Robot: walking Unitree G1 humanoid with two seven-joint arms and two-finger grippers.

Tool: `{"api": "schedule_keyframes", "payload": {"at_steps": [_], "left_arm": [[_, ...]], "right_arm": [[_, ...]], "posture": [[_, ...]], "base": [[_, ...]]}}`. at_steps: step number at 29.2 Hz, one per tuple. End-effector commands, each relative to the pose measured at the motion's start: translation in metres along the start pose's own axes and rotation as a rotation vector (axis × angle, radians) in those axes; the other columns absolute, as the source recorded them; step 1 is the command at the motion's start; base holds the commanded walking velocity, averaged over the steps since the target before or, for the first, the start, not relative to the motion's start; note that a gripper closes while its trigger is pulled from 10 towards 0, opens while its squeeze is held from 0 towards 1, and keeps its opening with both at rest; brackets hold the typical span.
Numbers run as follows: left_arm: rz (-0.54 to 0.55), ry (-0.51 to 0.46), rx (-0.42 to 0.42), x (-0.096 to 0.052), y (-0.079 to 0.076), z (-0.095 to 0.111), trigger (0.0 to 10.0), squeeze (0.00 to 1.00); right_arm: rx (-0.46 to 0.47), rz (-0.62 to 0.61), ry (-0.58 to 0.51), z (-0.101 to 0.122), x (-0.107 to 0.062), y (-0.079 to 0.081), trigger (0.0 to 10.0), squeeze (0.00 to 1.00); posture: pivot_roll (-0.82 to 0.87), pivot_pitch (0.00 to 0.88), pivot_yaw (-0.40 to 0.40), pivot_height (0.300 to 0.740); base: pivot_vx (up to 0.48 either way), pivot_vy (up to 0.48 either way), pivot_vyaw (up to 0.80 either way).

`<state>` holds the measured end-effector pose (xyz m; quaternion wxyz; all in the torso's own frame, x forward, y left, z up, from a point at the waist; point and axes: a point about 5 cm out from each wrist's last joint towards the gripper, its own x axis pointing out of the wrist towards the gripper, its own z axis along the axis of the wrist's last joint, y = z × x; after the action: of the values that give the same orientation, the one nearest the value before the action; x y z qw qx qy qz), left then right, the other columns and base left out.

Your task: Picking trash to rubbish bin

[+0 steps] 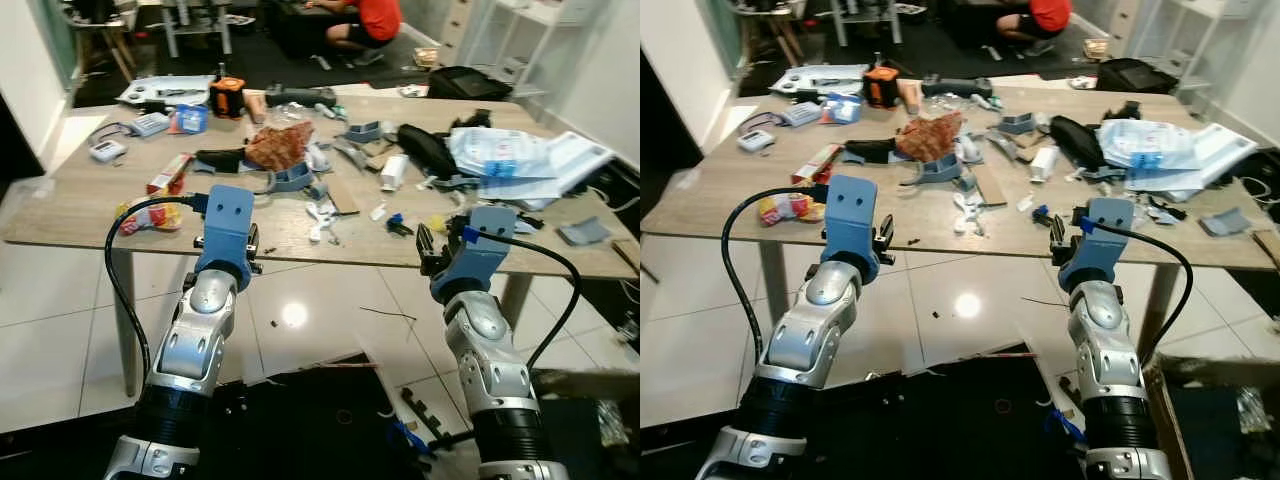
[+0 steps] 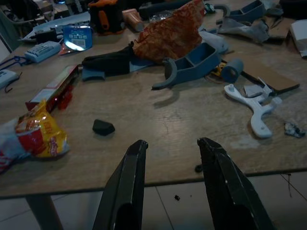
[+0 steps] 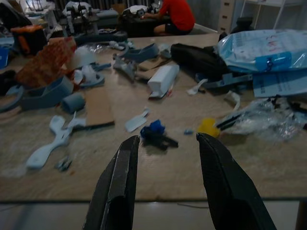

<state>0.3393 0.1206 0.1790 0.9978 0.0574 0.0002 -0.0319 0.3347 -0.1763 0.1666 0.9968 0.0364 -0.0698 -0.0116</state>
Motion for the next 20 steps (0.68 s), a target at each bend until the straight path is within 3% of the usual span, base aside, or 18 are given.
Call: {"api": "schedule_keyframes", "payload": {"at_steps": [1,9,13,20], "left_arm": [[0.024,0.023,-0.003,-0.002,0.004,-0.009,10.0,0.0],[0.045,-0.017,-0.023,-0.007,0.009,-0.013,10.0,0.0],[0.028,-0.019,-0.049,-0.009,0.006,-0.013,10.0,0.0],[-0.019,-0.032,-0.023,-0.009,-0.001,-0.017,10.0,0.0]], "right_arm": [[0.007,0.015,0.038,-0.008,-0.003,0.003,10.0,0.0],[0.011,0.007,0.064,-0.024,-0.017,0.007,10.0,0.0],[0.0,-0.002,0.077,-0.029,-0.022,0.006,10.0,0.0],[-0.018,-0.009,0.104,-0.039,-0.022,0.004,10.0,0.0]], "posture": [[-0.03,0.094,-0.032,0.74],[-0.03,0.096,-0.013,0.74],[-0.02,0.092,-0.015,0.74],[0.02,0.086,-0.008,0.74]], "base": [[0.0,0.0,0.0],[0.0,0.0,0.0],[0.0,0.0,0.0],[0.0,0.0,0.0]]}}
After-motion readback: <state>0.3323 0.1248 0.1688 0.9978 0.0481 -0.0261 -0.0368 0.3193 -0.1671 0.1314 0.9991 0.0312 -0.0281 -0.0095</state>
